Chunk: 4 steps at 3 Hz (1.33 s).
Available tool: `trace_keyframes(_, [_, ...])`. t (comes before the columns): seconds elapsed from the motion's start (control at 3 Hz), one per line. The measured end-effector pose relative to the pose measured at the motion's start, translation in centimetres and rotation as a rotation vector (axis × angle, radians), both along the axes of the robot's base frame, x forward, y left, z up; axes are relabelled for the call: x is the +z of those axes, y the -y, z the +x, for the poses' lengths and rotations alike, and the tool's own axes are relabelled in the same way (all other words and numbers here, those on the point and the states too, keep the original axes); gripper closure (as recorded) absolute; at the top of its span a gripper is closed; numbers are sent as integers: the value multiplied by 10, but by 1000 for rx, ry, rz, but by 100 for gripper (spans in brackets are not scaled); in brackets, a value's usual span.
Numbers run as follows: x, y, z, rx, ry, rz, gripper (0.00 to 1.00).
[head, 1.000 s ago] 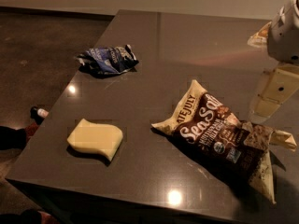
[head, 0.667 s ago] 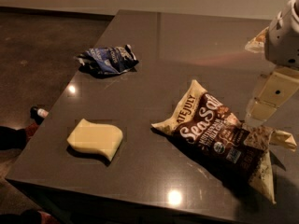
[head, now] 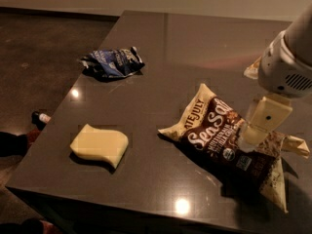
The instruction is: Move brown chip bag near blue chip bag
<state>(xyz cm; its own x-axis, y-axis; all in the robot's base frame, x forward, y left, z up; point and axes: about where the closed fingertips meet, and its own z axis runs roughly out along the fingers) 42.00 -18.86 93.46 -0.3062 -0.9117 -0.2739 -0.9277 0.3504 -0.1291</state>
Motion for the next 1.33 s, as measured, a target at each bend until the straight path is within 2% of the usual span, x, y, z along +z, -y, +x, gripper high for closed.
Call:
trace_keyframes(0.33, [-21, -7, -3, -17, -50, -16, 0])
trace_keyframes(0.67, [-43, -12, -8, -45, -122, -29, 0])
trace_keyframes(1.0, [-56, -15, -11, -80, -180, -29, 13])
trace_keyframes(1.33, [-61, -19, -6, -99, -219, -24, 36])
